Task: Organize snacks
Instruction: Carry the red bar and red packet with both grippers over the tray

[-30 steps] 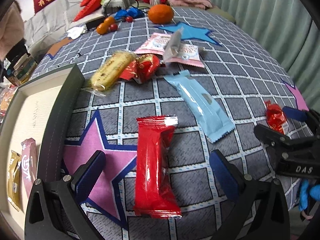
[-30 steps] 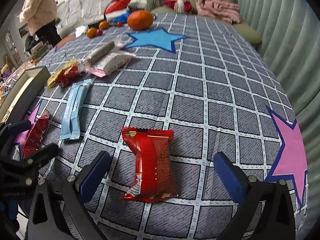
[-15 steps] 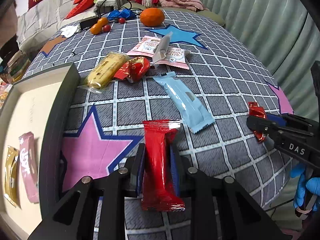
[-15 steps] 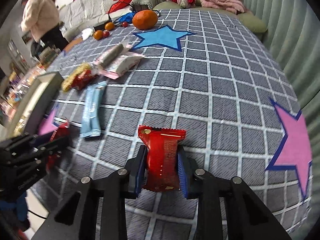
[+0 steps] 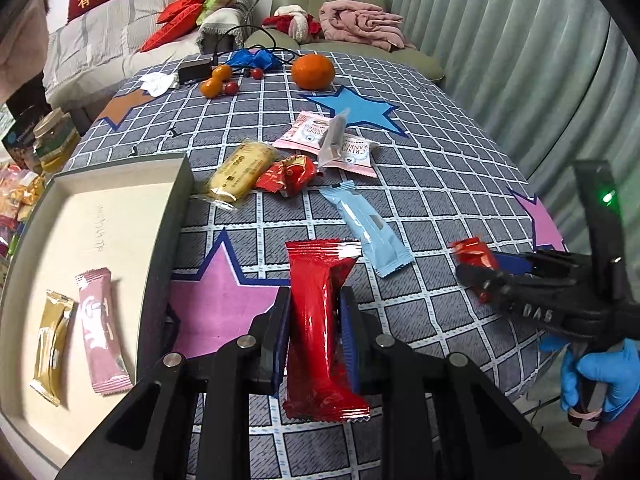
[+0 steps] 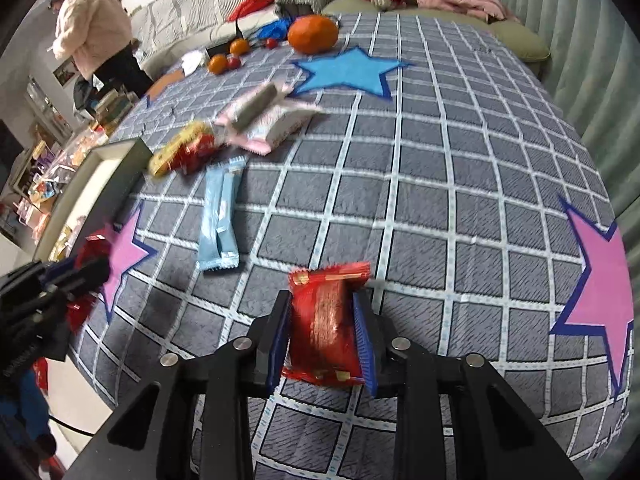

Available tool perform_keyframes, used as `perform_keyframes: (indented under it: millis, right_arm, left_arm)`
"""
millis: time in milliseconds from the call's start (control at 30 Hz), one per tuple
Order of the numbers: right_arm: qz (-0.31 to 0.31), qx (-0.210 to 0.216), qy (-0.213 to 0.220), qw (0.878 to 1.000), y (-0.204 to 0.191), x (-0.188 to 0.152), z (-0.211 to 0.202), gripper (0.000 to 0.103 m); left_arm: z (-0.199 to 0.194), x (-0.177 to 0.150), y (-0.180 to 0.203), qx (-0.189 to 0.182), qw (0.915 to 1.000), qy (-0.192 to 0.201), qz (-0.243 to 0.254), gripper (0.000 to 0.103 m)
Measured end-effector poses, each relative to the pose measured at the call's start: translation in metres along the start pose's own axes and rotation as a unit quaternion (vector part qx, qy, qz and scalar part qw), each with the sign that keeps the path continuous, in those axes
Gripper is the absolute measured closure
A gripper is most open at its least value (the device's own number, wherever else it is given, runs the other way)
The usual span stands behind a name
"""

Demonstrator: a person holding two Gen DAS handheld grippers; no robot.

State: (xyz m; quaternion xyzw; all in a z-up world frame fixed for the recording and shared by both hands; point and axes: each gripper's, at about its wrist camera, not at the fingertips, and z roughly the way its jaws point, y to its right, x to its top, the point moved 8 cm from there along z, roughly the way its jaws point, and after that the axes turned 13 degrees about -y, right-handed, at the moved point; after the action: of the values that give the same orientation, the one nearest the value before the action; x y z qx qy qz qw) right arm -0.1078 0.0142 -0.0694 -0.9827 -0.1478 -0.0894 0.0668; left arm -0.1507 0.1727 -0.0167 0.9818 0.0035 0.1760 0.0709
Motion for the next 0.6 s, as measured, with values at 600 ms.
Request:
perform_keyframes:
  millis: [600]
  right_arm:
    - [-0.022, 0.056, 0.051, 0.997, -0.049, 0.032, -0.046, 0.076]
  left_arm:
    - [-0.061, 0.016, -0.048, 0.01, 0.9988, 0.039, -0.027, 0.077]
